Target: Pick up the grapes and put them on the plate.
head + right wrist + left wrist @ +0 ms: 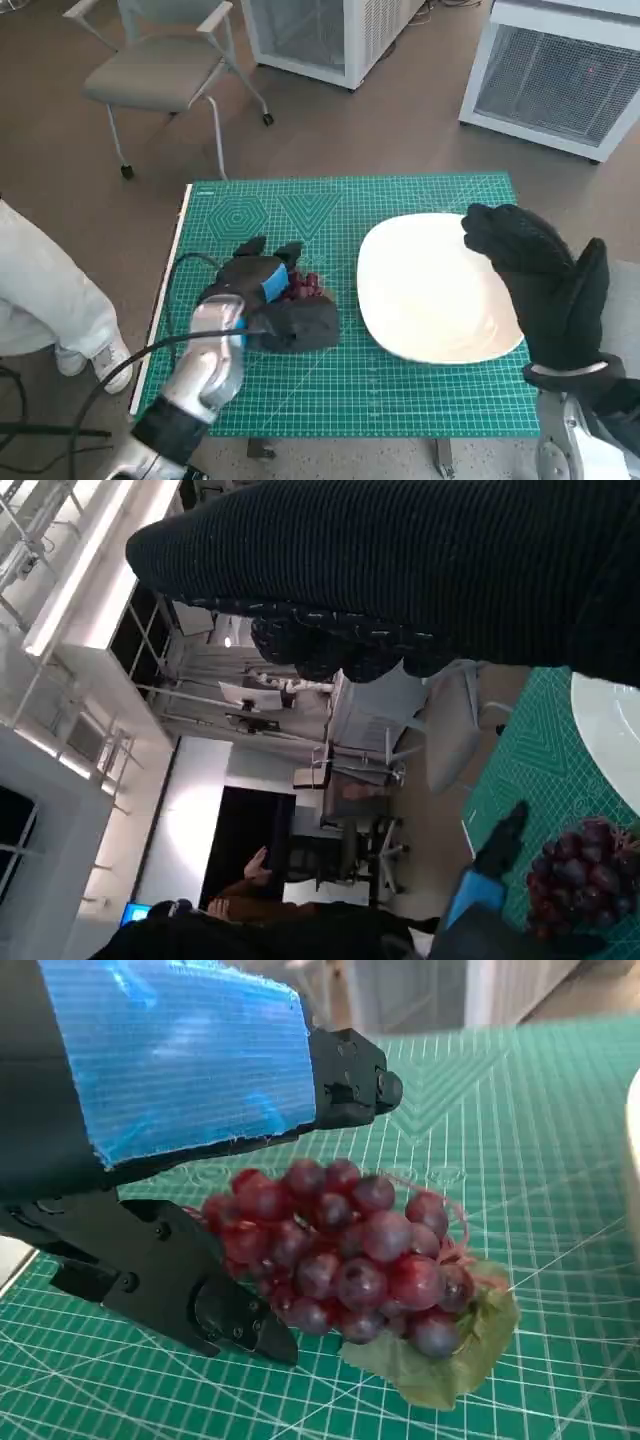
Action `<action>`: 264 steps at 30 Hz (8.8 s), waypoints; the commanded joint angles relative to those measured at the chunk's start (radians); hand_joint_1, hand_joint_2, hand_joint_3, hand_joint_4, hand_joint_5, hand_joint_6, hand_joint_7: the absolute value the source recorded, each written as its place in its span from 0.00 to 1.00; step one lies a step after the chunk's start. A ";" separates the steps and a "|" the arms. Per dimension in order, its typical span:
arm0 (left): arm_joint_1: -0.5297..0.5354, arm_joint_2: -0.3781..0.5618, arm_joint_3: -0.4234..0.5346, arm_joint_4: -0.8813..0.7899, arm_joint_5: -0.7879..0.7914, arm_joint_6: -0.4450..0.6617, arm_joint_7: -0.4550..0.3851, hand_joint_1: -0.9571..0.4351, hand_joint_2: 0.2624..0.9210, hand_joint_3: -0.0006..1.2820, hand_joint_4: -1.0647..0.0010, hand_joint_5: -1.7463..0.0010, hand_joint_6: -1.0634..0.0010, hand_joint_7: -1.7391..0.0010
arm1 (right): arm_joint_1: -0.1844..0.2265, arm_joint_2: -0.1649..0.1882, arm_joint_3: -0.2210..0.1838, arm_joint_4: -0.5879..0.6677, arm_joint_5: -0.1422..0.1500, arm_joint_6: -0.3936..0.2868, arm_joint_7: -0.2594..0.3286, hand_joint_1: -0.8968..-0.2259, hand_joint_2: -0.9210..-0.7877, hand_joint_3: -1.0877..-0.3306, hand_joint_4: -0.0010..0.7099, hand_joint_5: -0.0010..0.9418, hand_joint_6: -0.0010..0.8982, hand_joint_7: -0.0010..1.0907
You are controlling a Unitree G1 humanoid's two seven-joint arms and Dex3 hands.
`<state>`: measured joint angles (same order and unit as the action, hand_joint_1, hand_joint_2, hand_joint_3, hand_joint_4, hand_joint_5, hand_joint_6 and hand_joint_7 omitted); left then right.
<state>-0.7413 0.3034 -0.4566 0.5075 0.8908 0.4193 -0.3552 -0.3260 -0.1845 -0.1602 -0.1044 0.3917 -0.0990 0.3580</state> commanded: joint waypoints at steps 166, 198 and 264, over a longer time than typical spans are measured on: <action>-0.354 -0.056 -0.003 -0.318 -0.127 -0.201 -0.055 0.69 0.74 0.40 0.55 0.14 0.47 0.28 | 0.040 0.001 -0.035 -0.040 0.003 0.009 -0.022 0.87 0.00 0.62 0.52 0.98 0.27 0.97; -0.534 -0.232 -0.004 0.072 -0.208 -0.390 0.075 0.69 0.95 0.13 0.50 0.25 0.35 0.34 | 0.113 0.004 -0.074 -0.129 -0.026 0.013 -0.110 0.87 0.00 0.64 0.57 0.93 0.32 0.94; 0.109 -0.142 0.565 0.073 -1.178 -0.827 -0.129 0.29 1.00 0.12 0.77 0.99 0.70 1.00 | 0.061 0.000 -0.037 -0.075 -0.013 0.021 -0.065 0.86 0.00 0.65 0.57 0.92 0.29 0.94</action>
<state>-0.6859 0.1605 0.0823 0.6198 -0.2389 -0.4338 -0.4554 -0.2681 -0.1796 -0.2017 -0.1959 0.3719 -0.0981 0.2841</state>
